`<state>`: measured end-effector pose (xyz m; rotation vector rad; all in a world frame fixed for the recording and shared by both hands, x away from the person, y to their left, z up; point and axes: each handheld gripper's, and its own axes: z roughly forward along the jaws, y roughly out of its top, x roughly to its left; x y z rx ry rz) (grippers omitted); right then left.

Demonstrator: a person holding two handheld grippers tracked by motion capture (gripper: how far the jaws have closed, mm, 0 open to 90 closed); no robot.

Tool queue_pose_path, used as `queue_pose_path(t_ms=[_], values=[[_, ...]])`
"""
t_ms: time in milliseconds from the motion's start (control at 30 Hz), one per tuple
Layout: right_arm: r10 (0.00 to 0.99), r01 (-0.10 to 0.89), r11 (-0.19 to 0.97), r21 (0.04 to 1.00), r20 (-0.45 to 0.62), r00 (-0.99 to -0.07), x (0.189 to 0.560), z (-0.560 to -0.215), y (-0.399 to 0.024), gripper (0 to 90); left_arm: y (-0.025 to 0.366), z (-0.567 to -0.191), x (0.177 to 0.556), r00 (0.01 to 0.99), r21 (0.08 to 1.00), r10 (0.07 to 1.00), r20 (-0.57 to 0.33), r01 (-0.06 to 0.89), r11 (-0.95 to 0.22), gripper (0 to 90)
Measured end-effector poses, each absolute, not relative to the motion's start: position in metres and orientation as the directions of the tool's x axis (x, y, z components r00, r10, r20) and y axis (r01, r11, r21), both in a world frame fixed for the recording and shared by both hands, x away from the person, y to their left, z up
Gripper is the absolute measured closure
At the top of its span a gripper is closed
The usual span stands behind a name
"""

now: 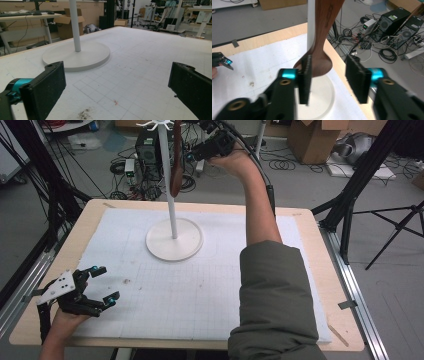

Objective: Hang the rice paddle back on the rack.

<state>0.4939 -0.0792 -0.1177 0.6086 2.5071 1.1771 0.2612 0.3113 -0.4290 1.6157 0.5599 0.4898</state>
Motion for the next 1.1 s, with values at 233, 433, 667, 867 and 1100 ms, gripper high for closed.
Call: queue_pose_path(t_ms=[233,433,667,867,1100], values=[[0.507,0.231,0.528,0.817,-0.085,-0.858,0.477,-0.126,-0.101,42.3,0.311,-0.428,0.261,0.79,0.994,0.613,-0.009,0.072,-0.078,1.7],[0.497,0.207,0.49,0.847,-0.076,-0.864,0.457,-0.128,-0.122,35.7,0.308,-0.426,0.26,0.798,0.995,0.603,-0.007,0.067,-0.077,1.7],[0.502,0.192,0.484,0.854,-0.091,-0.86,0.427,-0.137,-0.142,16.0,0.305,-0.425,0.259,0.803,0.995,0.596,-0.003,0.061,-0.076,1.7],[0.525,0.192,0.434,0.88,-0.074,-0.848,0.4,-0.149,-0.174,10.5,0.305,-0.426,0.26,0.804,0.996,0.594,-0.01,0.062,-0.067,1.7],[0.549,0.195,0.385,0.902,-0.054,-0.834,0.372,-0.166,-0.21,9.9,0.299,-0.426,0.261,0.814,0.995,0.58,-0.01,0.064,-0.072,1.8]])
